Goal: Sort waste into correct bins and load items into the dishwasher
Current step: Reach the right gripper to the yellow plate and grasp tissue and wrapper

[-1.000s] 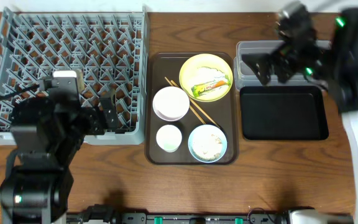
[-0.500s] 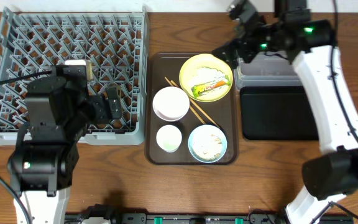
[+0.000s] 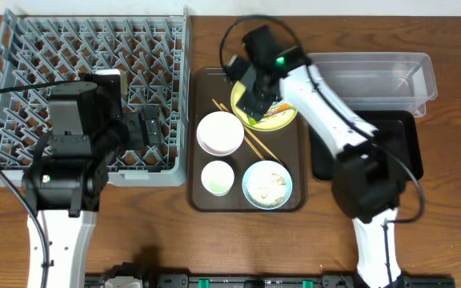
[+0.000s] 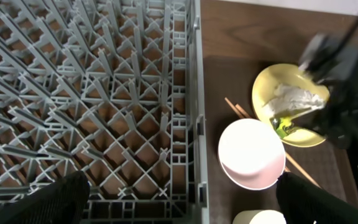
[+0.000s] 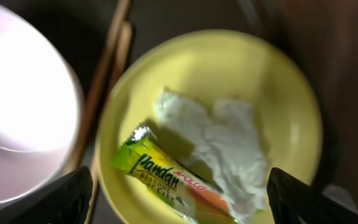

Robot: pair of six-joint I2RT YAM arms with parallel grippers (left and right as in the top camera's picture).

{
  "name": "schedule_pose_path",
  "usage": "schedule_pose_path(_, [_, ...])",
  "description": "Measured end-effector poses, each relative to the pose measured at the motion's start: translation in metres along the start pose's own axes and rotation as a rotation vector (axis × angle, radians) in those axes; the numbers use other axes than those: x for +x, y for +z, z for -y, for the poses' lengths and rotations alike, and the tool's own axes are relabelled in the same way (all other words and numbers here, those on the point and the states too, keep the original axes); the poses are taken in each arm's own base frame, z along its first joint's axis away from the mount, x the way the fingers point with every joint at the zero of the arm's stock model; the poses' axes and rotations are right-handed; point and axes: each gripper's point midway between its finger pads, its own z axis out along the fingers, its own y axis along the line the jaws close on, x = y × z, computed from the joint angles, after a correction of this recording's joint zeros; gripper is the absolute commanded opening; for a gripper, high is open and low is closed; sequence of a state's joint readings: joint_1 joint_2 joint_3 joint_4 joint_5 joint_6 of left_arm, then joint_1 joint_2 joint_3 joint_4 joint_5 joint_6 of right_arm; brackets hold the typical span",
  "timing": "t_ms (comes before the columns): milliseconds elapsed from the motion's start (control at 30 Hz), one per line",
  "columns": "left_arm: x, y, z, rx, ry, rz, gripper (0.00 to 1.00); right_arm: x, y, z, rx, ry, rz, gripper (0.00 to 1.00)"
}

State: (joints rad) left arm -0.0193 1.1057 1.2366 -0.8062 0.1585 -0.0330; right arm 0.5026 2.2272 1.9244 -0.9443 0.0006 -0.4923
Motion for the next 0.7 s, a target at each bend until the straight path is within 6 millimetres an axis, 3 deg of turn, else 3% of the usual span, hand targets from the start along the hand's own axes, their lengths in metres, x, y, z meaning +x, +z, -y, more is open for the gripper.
schedule_pose_path(200, [0.003, 0.009, -0.001, -0.003, -0.003, -0.028, 0.97, 0.027, 0.034, 0.004, 0.011, 0.003, -0.118, 0.9])
schedule_pose_path(500, [0.007, 0.011, -0.002, -0.005, -0.005, -0.046, 0.97, 0.03, 0.038, 0.019, 0.029, 0.024, -0.109, 0.93])
schedule_pose_path(700, [0.009, 0.011, -0.002, -0.006, -0.006, -0.057, 0.97, 0.039, 0.055, 0.019, 0.013, 0.024, -0.136, 0.81])
